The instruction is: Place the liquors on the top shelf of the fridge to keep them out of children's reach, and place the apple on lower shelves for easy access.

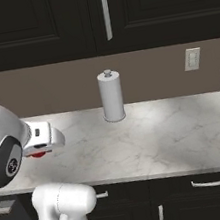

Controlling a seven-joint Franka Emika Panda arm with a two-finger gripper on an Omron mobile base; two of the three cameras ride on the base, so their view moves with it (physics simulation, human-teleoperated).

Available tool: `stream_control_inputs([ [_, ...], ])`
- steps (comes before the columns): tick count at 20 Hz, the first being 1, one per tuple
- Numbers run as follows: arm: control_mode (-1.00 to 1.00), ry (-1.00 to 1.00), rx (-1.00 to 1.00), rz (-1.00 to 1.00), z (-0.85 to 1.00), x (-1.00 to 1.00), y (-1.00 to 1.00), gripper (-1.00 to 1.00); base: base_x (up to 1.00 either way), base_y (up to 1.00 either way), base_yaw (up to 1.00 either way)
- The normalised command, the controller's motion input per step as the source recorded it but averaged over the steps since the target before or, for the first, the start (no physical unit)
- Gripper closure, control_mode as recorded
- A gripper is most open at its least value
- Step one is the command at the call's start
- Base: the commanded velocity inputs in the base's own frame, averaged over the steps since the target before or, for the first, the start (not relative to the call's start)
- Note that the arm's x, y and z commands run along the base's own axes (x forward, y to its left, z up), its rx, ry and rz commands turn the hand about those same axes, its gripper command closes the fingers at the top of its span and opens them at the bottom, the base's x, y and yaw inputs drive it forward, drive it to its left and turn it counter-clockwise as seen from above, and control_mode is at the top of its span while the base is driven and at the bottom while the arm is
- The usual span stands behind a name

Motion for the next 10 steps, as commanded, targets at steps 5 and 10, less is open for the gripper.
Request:
stream_control_inputs([
  [5,1.0,0.0,-0.02,0.0,0.11,-0.3,-0.01,1.0,-0.32,-0.11,-0.01],
  [10,1.0,0.0,0.0,0.0,0.0,0.0,0.0,1.0,-0.78,-0.62,-0.16],
])
